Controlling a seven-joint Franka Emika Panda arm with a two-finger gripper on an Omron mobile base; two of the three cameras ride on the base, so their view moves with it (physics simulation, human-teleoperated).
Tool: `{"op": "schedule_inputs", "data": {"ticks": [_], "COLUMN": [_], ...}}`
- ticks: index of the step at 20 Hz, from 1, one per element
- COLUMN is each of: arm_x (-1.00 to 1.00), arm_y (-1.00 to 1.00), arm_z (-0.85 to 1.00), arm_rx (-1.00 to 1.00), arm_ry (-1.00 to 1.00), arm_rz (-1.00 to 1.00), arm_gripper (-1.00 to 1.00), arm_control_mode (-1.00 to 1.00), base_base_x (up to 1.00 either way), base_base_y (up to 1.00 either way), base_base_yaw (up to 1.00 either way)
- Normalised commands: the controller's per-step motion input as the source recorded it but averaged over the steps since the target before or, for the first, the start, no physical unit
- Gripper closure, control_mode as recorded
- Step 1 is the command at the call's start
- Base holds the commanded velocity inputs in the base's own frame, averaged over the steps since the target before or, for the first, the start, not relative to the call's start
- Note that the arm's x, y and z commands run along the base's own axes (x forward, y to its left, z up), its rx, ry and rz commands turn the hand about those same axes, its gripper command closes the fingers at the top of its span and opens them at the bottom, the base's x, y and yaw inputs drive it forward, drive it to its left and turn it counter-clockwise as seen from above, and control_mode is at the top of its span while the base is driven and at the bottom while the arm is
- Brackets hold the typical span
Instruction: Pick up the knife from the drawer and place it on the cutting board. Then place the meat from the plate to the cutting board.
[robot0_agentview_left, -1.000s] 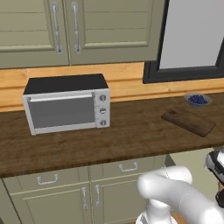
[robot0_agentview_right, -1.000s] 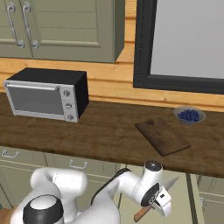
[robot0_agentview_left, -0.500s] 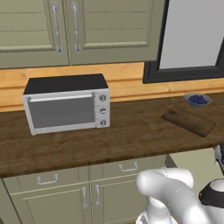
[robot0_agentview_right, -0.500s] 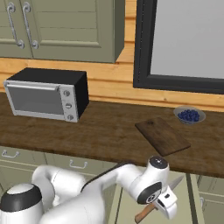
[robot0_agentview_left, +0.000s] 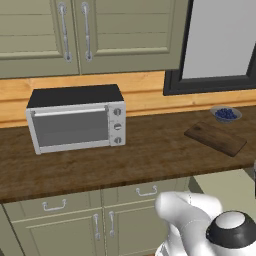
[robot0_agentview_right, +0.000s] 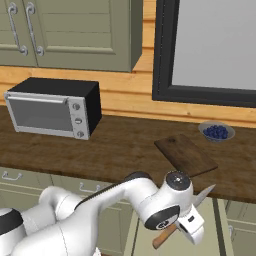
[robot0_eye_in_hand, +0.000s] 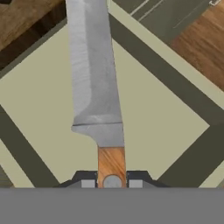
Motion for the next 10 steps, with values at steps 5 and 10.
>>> {"op": "schedule_inputs", "data": {"ticks": [5,10], "arm_x": [0.08,0.81], "arm_y": [0.0,0.0], "arm_z": [0.93,0.66], "arm_rx": [-0.04,-0.03], "arm_ry": [-0.05,0.04], "arm_rz": [0.0,0.0], "arm_gripper": [1.0,1.0], "arm_control_mode": [-1.0,-1.0], "base_base_x": [0.0,0.0], "base_base_y": [0.0,0.0], "base_base_yaw": [0.0,0.0]}}
